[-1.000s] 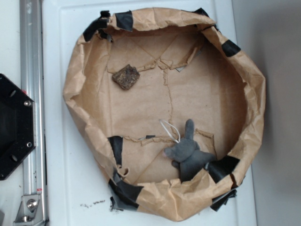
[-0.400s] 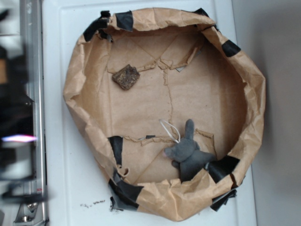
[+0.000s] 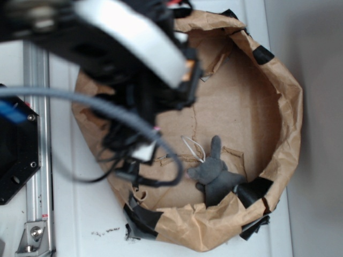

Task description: Grab the gray animal.

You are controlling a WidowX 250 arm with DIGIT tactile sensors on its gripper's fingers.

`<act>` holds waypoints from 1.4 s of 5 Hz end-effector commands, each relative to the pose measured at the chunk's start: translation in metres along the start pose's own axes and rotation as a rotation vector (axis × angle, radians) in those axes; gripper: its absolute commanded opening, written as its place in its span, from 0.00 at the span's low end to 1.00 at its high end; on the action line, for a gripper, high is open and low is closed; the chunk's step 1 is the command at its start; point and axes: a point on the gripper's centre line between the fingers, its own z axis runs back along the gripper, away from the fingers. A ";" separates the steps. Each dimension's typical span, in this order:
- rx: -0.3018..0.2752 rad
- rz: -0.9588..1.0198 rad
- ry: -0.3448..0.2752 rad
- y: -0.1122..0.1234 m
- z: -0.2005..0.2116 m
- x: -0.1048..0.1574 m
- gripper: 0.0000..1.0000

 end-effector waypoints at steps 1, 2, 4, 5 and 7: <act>-0.024 -0.075 -0.009 0.028 -0.032 0.032 1.00; -0.021 -0.137 0.033 0.008 -0.056 0.025 1.00; -0.055 -0.277 0.077 -0.033 -0.088 0.014 1.00; -0.079 -0.274 0.005 -0.041 -0.091 0.025 1.00; -0.111 -0.351 0.025 -0.066 -0.133 0.045 1.00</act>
